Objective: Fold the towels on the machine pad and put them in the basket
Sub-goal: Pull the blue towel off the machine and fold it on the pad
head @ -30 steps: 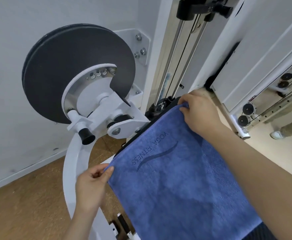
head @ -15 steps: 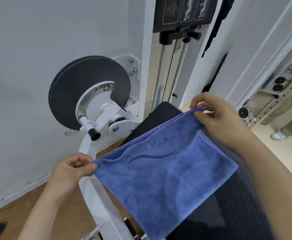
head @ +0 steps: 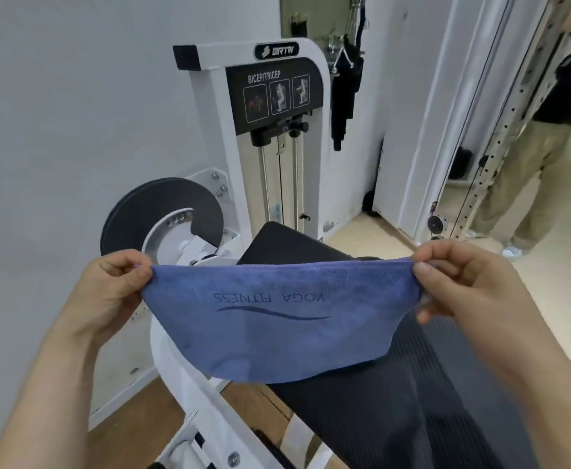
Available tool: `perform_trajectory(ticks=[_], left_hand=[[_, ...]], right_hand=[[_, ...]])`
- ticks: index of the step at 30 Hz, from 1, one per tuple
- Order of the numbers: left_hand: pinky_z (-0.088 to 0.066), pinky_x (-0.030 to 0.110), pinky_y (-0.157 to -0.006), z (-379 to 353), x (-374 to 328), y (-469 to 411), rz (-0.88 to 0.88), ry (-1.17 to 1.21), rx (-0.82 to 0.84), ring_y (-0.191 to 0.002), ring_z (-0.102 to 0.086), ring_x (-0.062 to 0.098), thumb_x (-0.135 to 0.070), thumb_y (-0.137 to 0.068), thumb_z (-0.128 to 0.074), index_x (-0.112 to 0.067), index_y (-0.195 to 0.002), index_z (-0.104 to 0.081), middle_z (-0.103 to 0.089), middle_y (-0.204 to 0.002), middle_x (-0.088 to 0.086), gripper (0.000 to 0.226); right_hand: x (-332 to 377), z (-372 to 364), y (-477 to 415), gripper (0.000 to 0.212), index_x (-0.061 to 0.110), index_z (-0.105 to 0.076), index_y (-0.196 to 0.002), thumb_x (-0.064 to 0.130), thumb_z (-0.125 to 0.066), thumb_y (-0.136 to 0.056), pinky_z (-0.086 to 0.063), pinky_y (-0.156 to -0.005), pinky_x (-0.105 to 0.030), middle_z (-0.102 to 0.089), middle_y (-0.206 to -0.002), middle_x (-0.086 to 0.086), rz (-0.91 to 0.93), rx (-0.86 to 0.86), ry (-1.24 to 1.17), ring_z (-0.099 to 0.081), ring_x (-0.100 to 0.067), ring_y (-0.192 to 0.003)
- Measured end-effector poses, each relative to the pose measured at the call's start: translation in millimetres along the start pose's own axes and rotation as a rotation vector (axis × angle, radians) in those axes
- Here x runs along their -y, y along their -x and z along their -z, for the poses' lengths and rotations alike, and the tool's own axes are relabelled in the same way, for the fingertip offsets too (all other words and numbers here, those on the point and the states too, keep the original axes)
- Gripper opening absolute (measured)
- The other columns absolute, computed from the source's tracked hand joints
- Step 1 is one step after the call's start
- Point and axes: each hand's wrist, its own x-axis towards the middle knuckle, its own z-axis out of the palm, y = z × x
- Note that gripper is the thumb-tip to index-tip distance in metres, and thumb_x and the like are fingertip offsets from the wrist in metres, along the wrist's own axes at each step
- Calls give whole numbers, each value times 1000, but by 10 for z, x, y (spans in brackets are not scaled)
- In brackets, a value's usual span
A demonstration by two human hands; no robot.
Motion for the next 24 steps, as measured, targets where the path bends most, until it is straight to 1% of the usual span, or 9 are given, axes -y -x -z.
perform_trajectory(ticks=[4,6,9,12,14,17,19,21,24], left_hand=[[-45,13,-51,-156,-283,-26,-24,-44,70,-48,-56,7,-59,-39,-90,-19,-61,-70,-62,-56,-5,50],[-49,18,-49,-257,-329,-102,-15,-131,48,-44,-54,9,-56,-45,-89,-21,-63,-71,-61,-54,-5,43],[-50,34,-58,-430,-204,-327,56,-343,21,-50,-56,14,-20,-81,-74,-22,-67,-73,-64,-57,-3,14],[-50,27,-64,-641,66,-585,98,-568,150,-66,-62,10,-3,-85,-68,-22,-71,-77,-72,-71,-1,25],[-49,16,-63,-807,277,-719,145,-649,277,-62,-60,4,1,-83,-69,-16,-74,-77,-72,-69,-1,21],[-50,25,-72,-1041,633,-963,180,-758,345,-67,-63,7,-7,-83,-72,-16,-76,-77,-73,-73,1,12],[-48,19,-70,-1210,869,-1161,171,-822,330,-71,-63,9,-15,-84,-74,-19,-78,-76,-73,-78,2,7],[-42,15,-64,-1395,1085,-1359,125,-882,307,-73,-60,6,-19,-86,-71,-19,-80,-74,-71,-80,-2,6],[-43,24,-69,-1650,1360,-1652,64,-862,259,-76,-61,12,-20,-88,-68,-22,-79,-70,-69,-79,-5,10]], right_hand=[[174,280,361,4,13,-70,-78,12,-67,-76,-45,-41,-23,-60,-64,-12,9,33,-45,-50,-22,-51],[195,362,460,9,14,-72,-78,15,-67,-70,-41,-38,-21,-61,-63,-9,3,0,-91,-47,-20,-48],[17,417,464,21,17,-77,-89,0,-64,-84,-41,-40,-20,-64,-64,-9,-59,-72,-35,-48,-17,-48],[-401,468,353,23,23,-77,-87,5,-62,-88,-46,-48,-19,-72,-67,2,-221,-154,251,-60,-12,-54],[-696,502,285,24,26,-75,-75,10,-61,-86,-49,-54,-24,-72,-67,9,-293,-176,422,-65,-7,-61],[-1047,555,151,23,28,-70,-70,15,-59,-85,-46,-62,-25,-70,-67,13,-316,-218,709,-64,-3,-69],[-1226,582,18,20,29,-66,-73,17,-56,-87,-42,-61,-27,-67,-70,14,-326,-245,844,-63,-8,-74],[-1373,606,-127,18,28,-63,-78,18,-53,-89,-37,-60,-29,-64,-73,13,-322,-279,939,-60,-14,-76],[-1518,645,-343,16,21,-63,-86,15,-49,-92,-36,-61,-31,-62,-83,4,-280,-330,1020,-50,-18,-74]])
